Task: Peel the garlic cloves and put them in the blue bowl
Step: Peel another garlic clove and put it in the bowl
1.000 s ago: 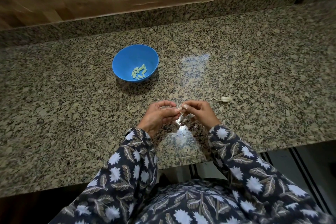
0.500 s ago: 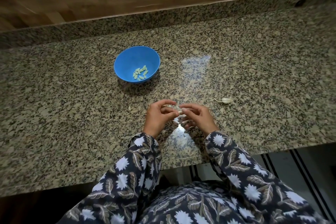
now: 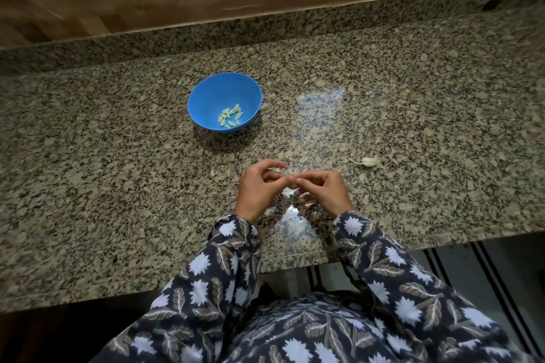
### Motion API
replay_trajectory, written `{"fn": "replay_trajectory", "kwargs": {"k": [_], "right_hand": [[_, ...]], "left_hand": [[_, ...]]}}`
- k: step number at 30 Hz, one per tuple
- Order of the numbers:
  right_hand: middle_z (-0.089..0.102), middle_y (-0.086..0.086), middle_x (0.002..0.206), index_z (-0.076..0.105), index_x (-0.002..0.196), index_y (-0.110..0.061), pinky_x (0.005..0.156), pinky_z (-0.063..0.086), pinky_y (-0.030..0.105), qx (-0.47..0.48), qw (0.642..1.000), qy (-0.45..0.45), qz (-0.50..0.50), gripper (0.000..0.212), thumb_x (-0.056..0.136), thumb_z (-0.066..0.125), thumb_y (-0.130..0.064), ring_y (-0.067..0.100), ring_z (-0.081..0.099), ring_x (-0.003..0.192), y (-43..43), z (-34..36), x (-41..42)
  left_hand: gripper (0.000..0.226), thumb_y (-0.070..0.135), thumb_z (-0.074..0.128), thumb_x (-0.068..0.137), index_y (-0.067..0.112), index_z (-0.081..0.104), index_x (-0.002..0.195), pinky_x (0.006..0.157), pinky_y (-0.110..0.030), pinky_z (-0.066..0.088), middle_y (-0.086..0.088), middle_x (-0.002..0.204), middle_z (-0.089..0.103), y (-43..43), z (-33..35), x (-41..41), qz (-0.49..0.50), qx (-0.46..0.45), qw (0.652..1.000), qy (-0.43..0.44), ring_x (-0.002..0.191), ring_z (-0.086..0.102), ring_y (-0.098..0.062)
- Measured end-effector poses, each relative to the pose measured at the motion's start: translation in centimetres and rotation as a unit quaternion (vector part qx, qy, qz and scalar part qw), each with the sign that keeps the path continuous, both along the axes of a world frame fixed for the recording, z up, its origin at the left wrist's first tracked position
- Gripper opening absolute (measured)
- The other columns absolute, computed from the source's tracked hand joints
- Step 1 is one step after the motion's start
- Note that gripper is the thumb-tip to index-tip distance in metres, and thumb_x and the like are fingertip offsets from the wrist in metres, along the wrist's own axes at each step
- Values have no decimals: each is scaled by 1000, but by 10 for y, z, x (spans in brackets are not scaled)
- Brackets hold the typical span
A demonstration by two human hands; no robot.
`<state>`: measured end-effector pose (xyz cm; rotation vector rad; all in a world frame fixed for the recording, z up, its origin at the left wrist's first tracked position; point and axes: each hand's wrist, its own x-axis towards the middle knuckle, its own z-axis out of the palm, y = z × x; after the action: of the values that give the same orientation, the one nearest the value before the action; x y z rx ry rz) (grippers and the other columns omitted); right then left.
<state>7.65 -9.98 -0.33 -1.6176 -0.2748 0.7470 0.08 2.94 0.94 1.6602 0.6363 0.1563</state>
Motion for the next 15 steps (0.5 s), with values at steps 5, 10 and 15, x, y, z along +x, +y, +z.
{"fn": "replay_trajectory", "kwargs": {"k": [5,10,15], "right_hand": [[67,2,75,68,96,2,58,53,15,-23,997,-73,23,15,81,63,2,-1,64,59,1,1,-3],[68,8,80,68,96,3,59,53,15,-15,997,-77,3,15,82,63,3,1,65,62,1,0,-3],[69,6,81,70,92,-3,69,55,20,-24,994,-105,13,13,80,66,0,9,66,71,2,-2,-3]], "left_hand": [[28,13,74,75,16,64,102,72,-33,59,-1,79,71,-3,-4,2,-12,131,991,34,76,69,-13],[21,-1,64,80,13,64,96,73,-39,59,-12,79,72,-1,2,0,15,16,999,31,77,70,-27],[23,8,73,76,8,65,98,71,-32,58,-8,76,71,-1,1,-1,-7,22,999,31,71,67,-16]]}}
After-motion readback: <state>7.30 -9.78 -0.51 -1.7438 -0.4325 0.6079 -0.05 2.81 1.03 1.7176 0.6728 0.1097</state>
